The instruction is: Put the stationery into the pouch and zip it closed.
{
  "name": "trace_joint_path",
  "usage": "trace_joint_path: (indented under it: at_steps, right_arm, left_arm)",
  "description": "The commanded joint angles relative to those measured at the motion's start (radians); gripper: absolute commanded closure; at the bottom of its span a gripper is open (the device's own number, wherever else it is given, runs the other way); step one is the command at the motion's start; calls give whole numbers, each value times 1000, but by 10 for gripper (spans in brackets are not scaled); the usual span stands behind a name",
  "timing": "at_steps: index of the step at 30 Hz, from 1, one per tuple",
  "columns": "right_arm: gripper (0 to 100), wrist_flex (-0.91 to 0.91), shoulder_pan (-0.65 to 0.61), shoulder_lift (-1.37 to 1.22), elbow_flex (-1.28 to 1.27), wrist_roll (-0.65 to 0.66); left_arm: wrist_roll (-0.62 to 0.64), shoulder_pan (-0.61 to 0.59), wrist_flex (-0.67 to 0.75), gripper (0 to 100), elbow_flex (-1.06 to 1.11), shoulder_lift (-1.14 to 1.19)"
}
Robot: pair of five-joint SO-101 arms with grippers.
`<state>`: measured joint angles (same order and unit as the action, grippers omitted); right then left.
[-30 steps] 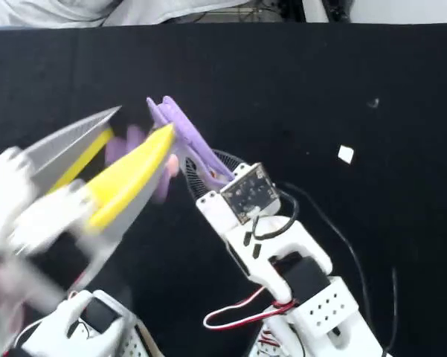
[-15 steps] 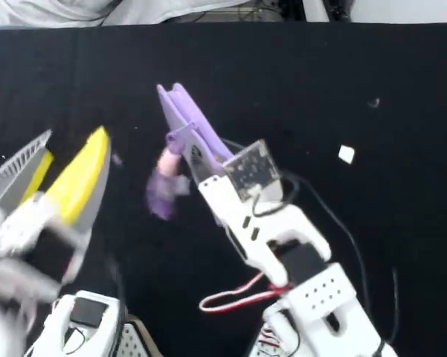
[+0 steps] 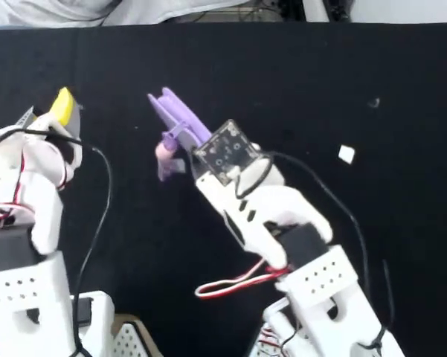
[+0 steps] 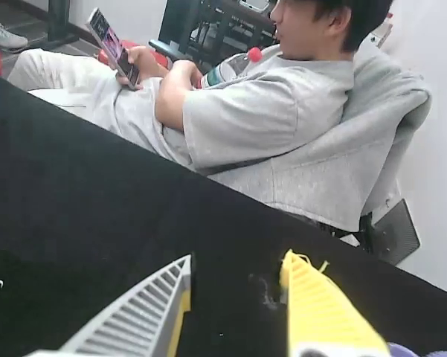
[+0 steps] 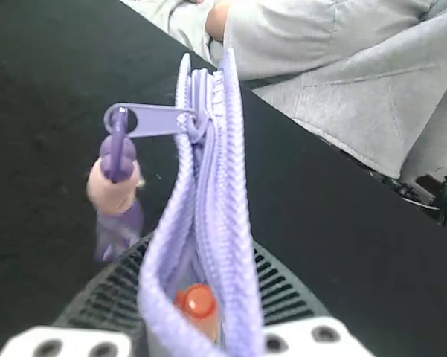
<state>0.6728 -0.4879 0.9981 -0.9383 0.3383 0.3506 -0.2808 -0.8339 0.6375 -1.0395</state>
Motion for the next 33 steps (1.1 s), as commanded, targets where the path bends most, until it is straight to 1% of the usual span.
trace_joint_path:
  at_steps: [1, 3, 7, 12, 14, 16, 19, 22, 24, 27, 29, 33]
  right_arm:
    - [988, 48, 29, 67, 48, 34]
    - [988, 64, 29, 94, 48, 35]
    - [988, 87, 12, 114, 48, 35]
    - [988, 120, -52, 114, 47, 37]
    - [988, 132, -60, 114, 47, 71]
    - [988, 143, -74, 114, 47, 106]
    - [988, 157, -86, 114, 48, 130]
    - [988, 157, -89, 114, 44, 155]
    - [988, 157, -89, 114, 44, 161]
    - [988, 157, -86, 114, 44, 161]
    - [988, 155, -86, 114, 44, 161]
    - [988, 152, -86, 114, 41, 161]
  left_arm:
    - [12, 35, 132, 800, 87, -14]
    - [20, 62, 209, 800, 159, -12]
    - [137, 140, 318, 792, 269, -5]
    - [275, 148, 324, 677, 275, -2]
    - [288, 148, 299, 675, 265, -2]
    - [290, 153, 221, 678, 203, 8]
    - [318, 156, 29, 675, 35, 81]
    - [359, 157, -150, 674, -147, 221]
    - [359, 183, -267, 674, -269, 327]
    - [359, 222, -480, 673, -487, 471]
    - [359, 229, -609, 673, -633, 560]
    - [359, 231, -812, 673, -886, 709]
